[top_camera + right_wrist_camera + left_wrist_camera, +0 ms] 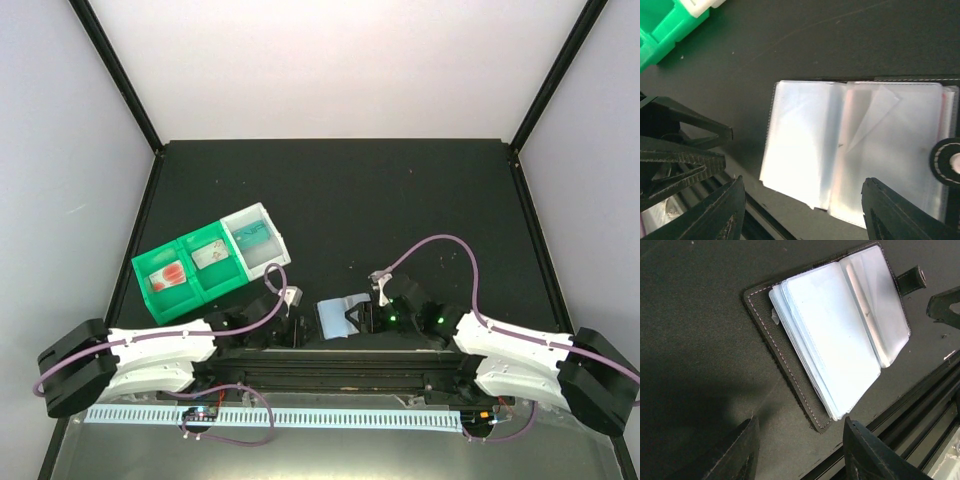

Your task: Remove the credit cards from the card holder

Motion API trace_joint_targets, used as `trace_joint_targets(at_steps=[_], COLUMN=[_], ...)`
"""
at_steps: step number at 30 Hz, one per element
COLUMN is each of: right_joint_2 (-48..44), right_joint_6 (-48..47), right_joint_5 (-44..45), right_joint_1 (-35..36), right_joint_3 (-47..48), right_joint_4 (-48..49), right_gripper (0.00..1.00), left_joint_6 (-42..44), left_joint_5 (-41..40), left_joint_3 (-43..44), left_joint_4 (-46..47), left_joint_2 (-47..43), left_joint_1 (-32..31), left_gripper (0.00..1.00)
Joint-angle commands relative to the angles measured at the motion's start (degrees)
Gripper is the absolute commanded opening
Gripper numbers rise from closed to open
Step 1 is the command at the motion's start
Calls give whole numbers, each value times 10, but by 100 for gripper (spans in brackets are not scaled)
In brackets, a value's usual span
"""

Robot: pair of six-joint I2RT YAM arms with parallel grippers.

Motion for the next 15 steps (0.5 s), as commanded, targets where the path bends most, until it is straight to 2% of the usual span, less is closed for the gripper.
trace_joint_targets(at_steps=[1,6,15], right_joint_2=[3,27,52], right_joint_6=[-6,-7,-9], right_joint_5=[40,47,75], right_joint_1=[-5,-8,-9], right_joint_3=[-1,4,-10], right_joint_4=[-16,-22,-14], right_gripper=[64,64,64], left_joint_6=[14,17,15], left_joint_5=[-3,10,21], left_joint_3=[39,52,54], left_joint_4=[14,26,44], left_joint_2=[29,67,101], left_joint_1=[-1,-1,-1], left_gripper=[47,42,38])
